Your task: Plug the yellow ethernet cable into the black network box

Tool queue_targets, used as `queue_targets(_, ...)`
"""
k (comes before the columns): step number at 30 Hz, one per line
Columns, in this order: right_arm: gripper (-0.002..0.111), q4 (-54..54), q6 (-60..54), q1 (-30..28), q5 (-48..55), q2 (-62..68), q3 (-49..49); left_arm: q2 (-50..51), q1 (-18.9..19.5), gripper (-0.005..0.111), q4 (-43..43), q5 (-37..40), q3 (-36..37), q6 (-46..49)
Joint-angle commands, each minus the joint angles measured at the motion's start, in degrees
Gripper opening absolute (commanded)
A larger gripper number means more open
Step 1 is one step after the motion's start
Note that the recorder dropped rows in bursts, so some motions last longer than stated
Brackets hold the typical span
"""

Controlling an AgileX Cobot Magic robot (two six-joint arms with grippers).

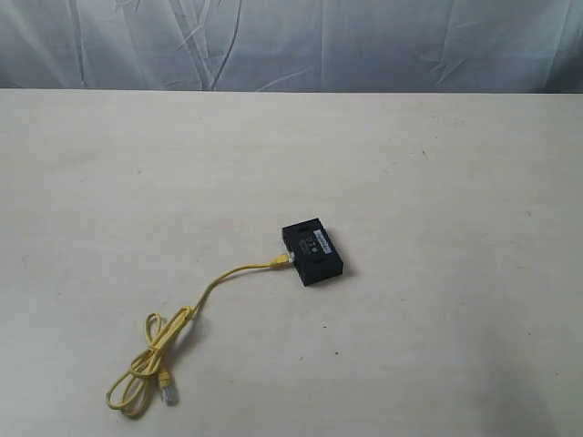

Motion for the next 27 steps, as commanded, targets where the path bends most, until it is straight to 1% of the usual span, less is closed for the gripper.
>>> queue_targets(1, -0.001, 0.4, 0.0, 0.1, -0.2, -10.1, 2.3, -0.5, 0.2, 0.000, 0.9, -0.2, 0.3, -0.1)
queue_targets(5, -0.001, 0.4, 0.0, 0.1, -0.2, -17.7, 2.7, -0.5, 0.2, 0.000, 0.9, -0.2, 0.3, -0.1)
queue_targets(9, -0.001, 0.6, 0.0, 0.1, -0.3, -22.3, 2.7, -0.5, 0.2, 0.000, 0.9, -0.2, 0.3, -0.1)
queue_targets(13, -0.001, -1.9, 0.0, 0.2, -0.3, -22.5, 3.1, -0.5, 0.2, 0.000, 0.9, -0.2, 0.3, -0.1)
queue_targets(17, -0.001, -7.5, 0.0, 0.5, -0.3, -22.5, 3.1, -0.5, 0.2, 0.000, 1.9, -0.2, 0.3, -0.1)
queue_targets(20, -0.001, -9.5, 0.0, 0.5, -0.3, -22.5, 3.1, -0.5, 0.2, 0.000, 1.9, -0.2, 0.3, -0.1)
queue_targets(23, -0.001, -10.1, 0.0, 0.5, -0.5, -22.7, 3.8, -0.5, 0.2, 0.000, 1.9, -0.2, 0.3, -0.1)
queue_targets(27, -0.001, -9.1, 0.0, 0.5, -4.1, -25.3, 8.7, -0.5, 0.2, 0.000, 1.9, -0.2, 0.3, -0.1)
